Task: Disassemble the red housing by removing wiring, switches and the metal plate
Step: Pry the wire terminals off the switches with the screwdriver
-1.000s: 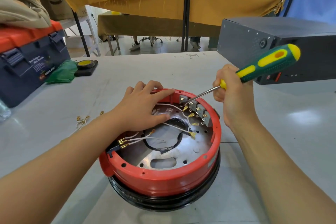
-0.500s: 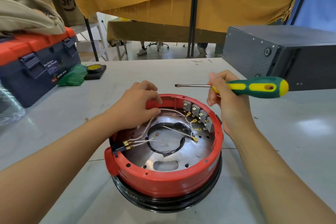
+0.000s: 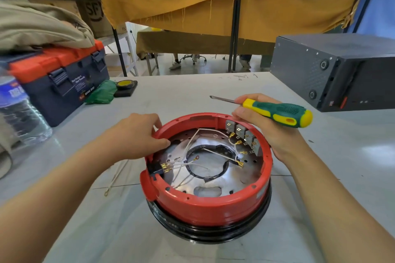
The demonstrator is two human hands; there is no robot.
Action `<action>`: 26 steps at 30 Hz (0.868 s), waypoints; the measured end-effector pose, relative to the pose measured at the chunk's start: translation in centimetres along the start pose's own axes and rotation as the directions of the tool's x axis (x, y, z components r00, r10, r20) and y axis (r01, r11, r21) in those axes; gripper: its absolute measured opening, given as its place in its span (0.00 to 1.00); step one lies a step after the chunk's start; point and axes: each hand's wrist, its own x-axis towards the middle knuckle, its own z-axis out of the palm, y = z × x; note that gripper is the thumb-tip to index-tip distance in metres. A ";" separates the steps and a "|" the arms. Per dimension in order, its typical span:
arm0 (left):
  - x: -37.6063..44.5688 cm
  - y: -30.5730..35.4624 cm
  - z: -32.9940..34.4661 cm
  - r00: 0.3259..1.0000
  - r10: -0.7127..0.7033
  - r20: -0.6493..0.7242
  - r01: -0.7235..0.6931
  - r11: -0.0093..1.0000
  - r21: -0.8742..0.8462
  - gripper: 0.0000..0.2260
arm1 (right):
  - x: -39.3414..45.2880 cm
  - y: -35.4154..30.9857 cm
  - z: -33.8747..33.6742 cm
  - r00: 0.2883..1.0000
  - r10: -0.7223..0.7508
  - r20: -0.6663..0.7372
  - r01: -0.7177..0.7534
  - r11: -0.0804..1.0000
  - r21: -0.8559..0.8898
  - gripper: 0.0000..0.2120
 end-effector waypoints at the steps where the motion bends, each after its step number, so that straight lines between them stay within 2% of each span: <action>1: -0.2 0.0 0.1 1.000 -0.011 0.007 0.011 1.000 -0.021 0.18 | 0.0 0.0 0.0 1.000 0.005 0.011 -0.005 1.000 -0.007 0.10; 7: 0.3 -0.2 1.0 0.992 0.011 -0.123 -0.019 0.998 -0.063 0.16 | -0.1 -0.3 0.1 0.997 0.007 0.081 -0.007 1.000 0.003 0.09; 10: 1.5 -0.5 1.3 0.988 0.025 -0.152 -0.048 0.987 -0.152 0.17 | 0.0 -0.3 0.2 0.997 0.000 0.073 -0.002 1.000 0.030 0.11; 13: 3.0 -0.3 1.9 0.987 0.037 -0.159 -0.088 0.942 -0.325 0.15 | 0.0 -0.4 0.3 0.999 0.000 0.047 -0.004 0.997 0.083 0.14; 15: 3.6 0.2 2.2 0.989 0.031 -0.146 -0.097 0.874 -0.475 0.14 | 0.1 -0.1 0.3 0.999 0.009 0.035 -0.013 0.993 0.114 0.11; 18: 4.0 0.2 2.3 0.990 0.007 -0.140 -0.086 0.816 -0.571 0.14 | 0.1 0.3 0.3 0.999 0.023 0.027 -0.027 0.989 0.147 0.09; 24: 2.2 -2.2 1.0 1.000 -0.018 0.004 0.018 0.882 -0.471 0.07 | 0.0 0.3 0.6 0.999 0.013 0.035 -0.017 0.992 0.126 0.10; 26: 1.8 -2.3 0.8 1.000 -0.018 0.010 0.021 0.886 -0.463 0.05 | 0.0 0.3 0.7 0.999 0.009 0.033 -0.013 0.993 0.120 0.09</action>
